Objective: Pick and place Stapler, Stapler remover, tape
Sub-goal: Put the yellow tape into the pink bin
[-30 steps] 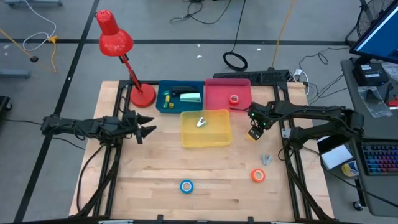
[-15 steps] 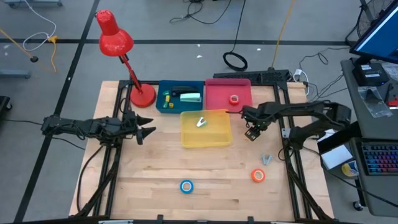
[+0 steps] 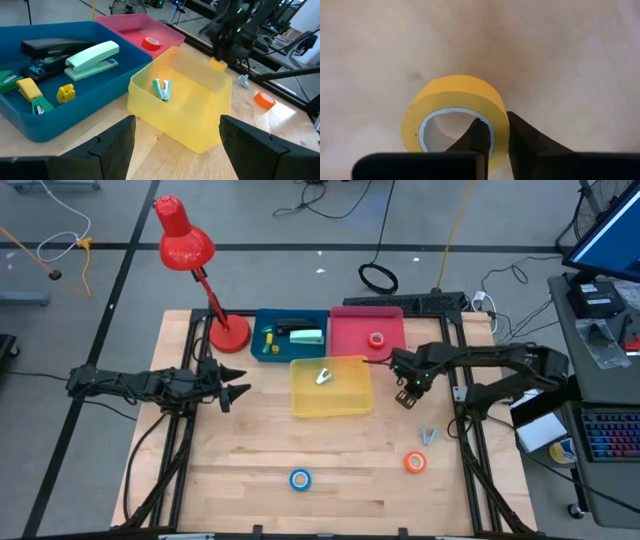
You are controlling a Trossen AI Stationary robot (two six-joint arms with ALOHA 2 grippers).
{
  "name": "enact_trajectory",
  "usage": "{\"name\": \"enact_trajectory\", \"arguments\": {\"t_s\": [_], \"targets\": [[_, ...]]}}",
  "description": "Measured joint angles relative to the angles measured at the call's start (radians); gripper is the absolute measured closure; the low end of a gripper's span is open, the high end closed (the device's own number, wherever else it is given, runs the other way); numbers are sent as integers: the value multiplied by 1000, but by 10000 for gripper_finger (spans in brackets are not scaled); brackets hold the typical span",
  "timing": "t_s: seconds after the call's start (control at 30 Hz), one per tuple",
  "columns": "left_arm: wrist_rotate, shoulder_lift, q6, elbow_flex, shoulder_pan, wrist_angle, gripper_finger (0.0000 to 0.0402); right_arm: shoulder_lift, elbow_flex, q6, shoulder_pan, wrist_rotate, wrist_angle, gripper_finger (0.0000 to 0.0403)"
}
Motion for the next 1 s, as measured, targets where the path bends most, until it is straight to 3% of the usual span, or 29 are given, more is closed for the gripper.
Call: {"name": "enact_trajectory", "arguments": {"t_s": [0.17, 0.33, 0.5, 0.7, 1.0], "targets": [[0, 1, 0, 0, 0, 1, 113, -112, 132, -2, -8, 76, -12, 370], [0, 1, 7, 0, 0, 1, 114, -110, 298, -128, -74, 170, 102, 371], [0, 1, 29, 0, 0, 2, 115, 0, 423, -286, -197, 168, 220, 371], [0, 1, 33, 0, 0, 2, 117, 205, 544, -432, -308, 166, 240, 371], [0, 1, 34, 0, 0, 2, 114, 413, 599, -552, -419, 190, 259, 371]]}}
